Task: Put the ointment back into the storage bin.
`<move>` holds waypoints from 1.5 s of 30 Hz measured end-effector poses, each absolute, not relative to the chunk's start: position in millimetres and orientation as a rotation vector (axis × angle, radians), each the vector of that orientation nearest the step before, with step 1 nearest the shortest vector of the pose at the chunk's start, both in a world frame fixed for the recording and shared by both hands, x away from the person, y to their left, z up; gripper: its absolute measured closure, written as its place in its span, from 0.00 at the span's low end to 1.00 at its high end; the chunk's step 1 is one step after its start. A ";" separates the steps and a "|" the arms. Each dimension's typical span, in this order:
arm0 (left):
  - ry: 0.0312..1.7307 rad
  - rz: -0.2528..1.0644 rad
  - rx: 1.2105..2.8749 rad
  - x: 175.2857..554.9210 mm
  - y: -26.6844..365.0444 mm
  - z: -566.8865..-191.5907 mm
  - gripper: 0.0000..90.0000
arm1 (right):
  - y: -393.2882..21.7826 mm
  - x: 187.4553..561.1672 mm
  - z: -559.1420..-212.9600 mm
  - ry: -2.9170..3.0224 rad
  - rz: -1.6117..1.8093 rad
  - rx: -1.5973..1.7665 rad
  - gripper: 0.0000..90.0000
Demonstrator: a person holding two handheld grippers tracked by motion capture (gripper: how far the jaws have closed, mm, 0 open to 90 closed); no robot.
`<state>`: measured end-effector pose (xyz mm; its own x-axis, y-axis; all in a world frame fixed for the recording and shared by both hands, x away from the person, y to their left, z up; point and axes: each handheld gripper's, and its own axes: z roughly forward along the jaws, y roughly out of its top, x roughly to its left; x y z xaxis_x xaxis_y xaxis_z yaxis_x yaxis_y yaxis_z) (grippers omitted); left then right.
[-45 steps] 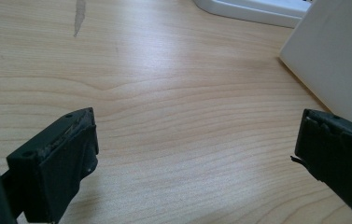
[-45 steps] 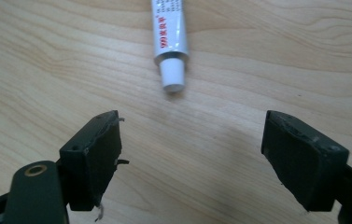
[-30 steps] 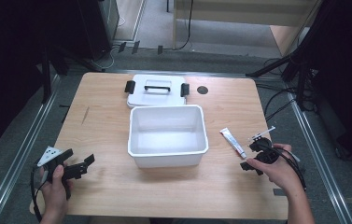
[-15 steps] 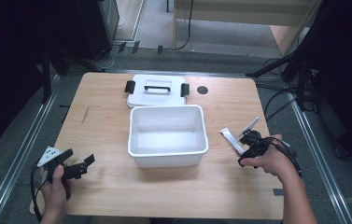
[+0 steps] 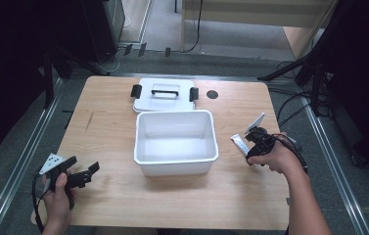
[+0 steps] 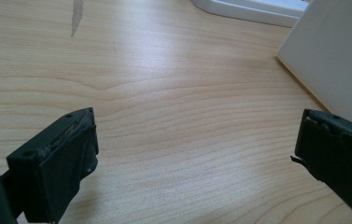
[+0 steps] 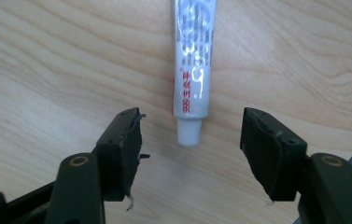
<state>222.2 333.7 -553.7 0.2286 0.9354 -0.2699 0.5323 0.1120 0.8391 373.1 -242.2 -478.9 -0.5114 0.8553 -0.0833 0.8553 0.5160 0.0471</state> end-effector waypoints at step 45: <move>1.426 0.518 1.543 222.4 334.9 -553.9 0.00 | -227.9 408.5 -491.0 2.684 0.044 1.583 0.80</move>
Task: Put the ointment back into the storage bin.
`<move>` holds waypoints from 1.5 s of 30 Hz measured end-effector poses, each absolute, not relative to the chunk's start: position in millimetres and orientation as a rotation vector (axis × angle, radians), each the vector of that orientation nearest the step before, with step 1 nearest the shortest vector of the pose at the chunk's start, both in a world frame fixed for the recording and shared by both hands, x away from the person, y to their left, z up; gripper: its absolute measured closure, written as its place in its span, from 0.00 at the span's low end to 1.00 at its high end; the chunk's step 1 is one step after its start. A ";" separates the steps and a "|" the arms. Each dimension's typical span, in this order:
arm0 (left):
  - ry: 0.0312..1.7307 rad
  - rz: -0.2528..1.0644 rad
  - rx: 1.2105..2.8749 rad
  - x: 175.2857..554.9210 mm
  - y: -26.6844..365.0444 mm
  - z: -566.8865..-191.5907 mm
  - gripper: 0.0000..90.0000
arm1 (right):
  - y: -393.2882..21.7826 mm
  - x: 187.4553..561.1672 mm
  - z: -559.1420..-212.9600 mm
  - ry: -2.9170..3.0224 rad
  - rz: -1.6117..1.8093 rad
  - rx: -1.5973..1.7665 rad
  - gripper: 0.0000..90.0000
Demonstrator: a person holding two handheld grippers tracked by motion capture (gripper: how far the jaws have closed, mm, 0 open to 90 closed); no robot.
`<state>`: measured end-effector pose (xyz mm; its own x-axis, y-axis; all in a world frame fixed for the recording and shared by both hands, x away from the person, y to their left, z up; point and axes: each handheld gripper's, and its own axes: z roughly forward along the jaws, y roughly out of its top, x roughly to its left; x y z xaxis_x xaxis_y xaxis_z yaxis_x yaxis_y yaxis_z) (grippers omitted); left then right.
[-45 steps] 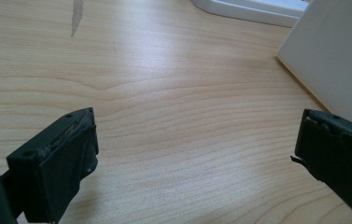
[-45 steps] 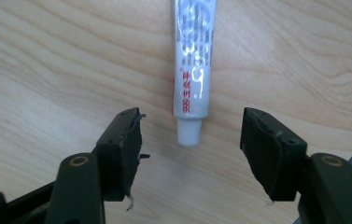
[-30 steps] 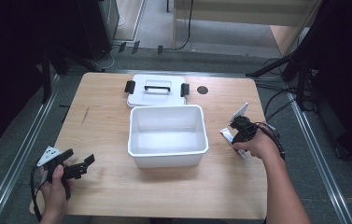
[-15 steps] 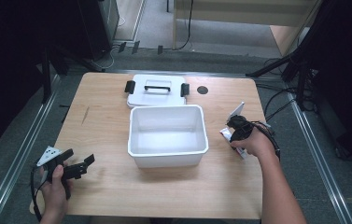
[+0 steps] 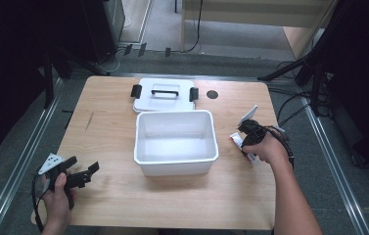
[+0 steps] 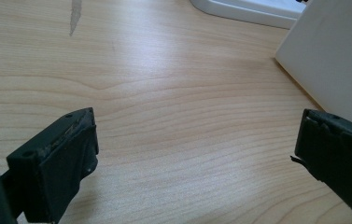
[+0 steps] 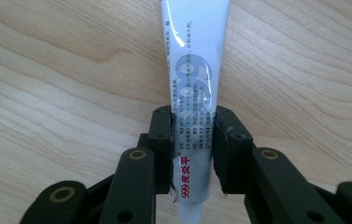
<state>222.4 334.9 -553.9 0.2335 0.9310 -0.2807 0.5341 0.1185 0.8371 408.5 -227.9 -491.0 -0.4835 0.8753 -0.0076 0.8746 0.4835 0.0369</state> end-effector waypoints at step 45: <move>1.361 0.768 1.584 216.1 318.8 -550.8 0.00 | -180.7 412.6 -369.7 2.712 0.219 1.486 0.80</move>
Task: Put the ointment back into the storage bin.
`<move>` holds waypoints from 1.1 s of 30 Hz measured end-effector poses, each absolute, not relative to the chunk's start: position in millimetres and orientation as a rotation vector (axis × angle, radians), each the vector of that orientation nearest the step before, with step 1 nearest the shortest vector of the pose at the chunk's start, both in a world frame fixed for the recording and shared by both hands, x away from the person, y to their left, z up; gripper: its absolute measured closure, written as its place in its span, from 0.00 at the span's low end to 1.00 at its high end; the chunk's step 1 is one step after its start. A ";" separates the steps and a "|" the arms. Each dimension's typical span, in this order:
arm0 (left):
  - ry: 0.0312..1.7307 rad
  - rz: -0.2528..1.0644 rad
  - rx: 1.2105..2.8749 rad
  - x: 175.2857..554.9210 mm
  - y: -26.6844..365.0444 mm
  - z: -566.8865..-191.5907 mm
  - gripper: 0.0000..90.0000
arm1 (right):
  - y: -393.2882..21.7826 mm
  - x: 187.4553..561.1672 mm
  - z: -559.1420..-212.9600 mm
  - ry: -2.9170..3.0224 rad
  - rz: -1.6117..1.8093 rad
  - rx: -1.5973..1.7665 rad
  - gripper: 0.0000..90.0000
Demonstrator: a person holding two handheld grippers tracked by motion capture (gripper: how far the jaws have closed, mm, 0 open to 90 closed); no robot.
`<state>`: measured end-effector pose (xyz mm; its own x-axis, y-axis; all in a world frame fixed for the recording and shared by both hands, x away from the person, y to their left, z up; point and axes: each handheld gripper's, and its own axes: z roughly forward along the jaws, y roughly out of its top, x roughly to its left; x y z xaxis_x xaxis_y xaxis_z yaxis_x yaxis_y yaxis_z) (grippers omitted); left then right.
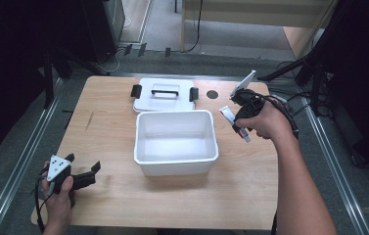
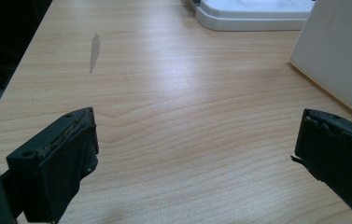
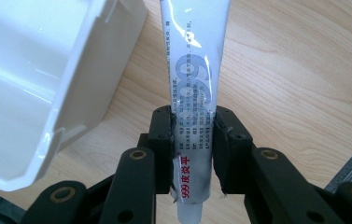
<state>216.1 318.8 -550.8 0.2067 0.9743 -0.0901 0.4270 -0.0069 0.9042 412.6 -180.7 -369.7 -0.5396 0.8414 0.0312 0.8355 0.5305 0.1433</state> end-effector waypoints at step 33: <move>1.366 0.754 1.587 217.0 319.4 -550.8 0.00 | -113.4 404.9 -348.4 2.871 0.324 1.117 0.80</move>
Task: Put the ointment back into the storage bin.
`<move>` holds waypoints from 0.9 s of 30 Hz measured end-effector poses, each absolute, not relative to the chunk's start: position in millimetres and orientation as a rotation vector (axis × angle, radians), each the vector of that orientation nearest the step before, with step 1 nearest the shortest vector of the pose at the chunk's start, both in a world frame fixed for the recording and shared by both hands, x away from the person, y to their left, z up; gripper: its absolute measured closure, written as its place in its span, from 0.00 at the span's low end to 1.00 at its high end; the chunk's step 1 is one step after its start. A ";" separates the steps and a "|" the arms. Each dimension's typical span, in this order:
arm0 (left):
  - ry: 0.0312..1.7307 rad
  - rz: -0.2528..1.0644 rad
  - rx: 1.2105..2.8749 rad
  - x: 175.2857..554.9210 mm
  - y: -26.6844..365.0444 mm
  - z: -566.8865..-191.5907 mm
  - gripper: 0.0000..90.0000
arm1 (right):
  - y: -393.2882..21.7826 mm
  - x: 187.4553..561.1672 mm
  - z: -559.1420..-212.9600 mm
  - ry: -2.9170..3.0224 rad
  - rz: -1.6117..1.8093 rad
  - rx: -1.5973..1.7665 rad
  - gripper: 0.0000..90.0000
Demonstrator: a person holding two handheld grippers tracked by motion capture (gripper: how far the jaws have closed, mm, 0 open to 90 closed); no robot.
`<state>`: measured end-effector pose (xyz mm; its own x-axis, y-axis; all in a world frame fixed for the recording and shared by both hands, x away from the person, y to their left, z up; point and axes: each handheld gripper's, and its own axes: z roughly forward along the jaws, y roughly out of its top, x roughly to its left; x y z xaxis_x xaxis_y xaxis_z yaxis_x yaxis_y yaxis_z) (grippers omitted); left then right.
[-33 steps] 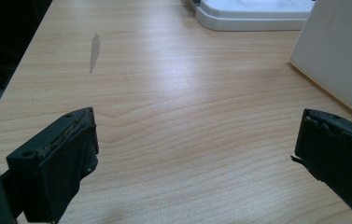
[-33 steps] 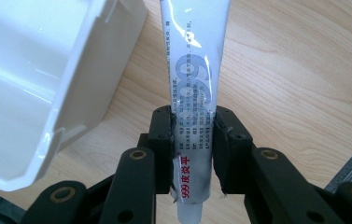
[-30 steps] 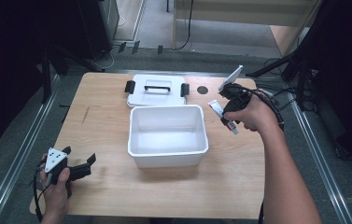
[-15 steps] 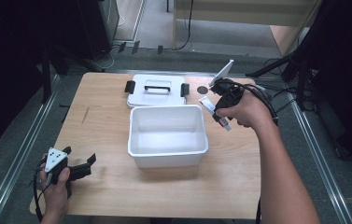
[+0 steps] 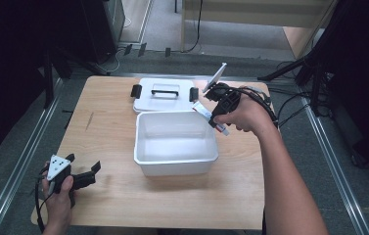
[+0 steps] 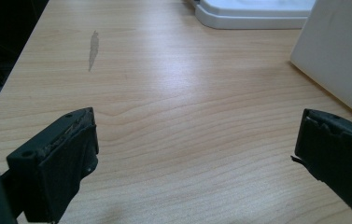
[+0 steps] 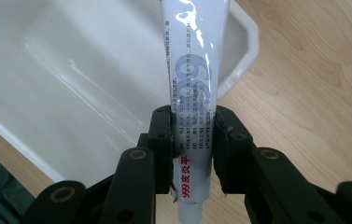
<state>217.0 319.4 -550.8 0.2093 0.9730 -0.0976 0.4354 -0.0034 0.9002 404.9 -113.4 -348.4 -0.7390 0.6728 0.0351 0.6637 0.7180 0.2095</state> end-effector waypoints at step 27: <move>1.356 0.752 1.608 217.7 318.5 -550.8 0.00 | -78.8 391.6 -364.5 3.020 0.422 0.445 0.80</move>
